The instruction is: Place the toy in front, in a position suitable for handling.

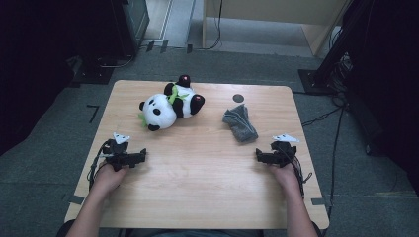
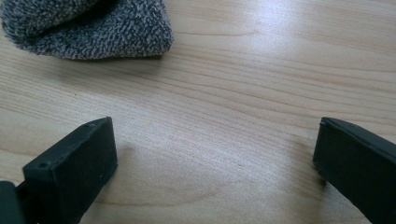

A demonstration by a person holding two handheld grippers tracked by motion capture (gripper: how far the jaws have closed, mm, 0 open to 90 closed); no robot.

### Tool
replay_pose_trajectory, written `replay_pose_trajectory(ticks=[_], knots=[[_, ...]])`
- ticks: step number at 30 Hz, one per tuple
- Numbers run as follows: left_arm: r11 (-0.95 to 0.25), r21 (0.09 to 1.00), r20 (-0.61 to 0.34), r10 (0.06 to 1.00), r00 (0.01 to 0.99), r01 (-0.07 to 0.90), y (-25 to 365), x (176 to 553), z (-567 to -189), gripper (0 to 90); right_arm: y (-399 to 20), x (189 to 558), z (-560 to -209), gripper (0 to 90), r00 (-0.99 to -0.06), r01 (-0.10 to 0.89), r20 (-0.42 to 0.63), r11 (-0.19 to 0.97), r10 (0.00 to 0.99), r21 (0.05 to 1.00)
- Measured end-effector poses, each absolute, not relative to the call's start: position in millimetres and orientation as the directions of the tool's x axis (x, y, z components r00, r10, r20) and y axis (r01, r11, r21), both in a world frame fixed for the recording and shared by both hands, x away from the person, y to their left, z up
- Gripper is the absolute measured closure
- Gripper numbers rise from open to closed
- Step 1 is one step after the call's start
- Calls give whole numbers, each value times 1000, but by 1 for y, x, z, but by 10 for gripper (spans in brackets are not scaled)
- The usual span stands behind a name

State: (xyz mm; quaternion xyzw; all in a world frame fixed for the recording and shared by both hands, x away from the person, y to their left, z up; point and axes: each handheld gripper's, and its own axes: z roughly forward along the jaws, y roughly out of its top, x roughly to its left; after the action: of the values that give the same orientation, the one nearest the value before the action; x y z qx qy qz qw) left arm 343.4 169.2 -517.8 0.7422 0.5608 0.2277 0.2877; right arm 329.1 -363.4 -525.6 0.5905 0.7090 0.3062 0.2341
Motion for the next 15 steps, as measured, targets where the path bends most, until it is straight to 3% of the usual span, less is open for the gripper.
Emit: replay_pose_trajectory(ticks=[15], knots=[[-204,682,16,964,264,702,168,343,-518,6,-363,329,-526,0,-187,695,29,112,982,711]])
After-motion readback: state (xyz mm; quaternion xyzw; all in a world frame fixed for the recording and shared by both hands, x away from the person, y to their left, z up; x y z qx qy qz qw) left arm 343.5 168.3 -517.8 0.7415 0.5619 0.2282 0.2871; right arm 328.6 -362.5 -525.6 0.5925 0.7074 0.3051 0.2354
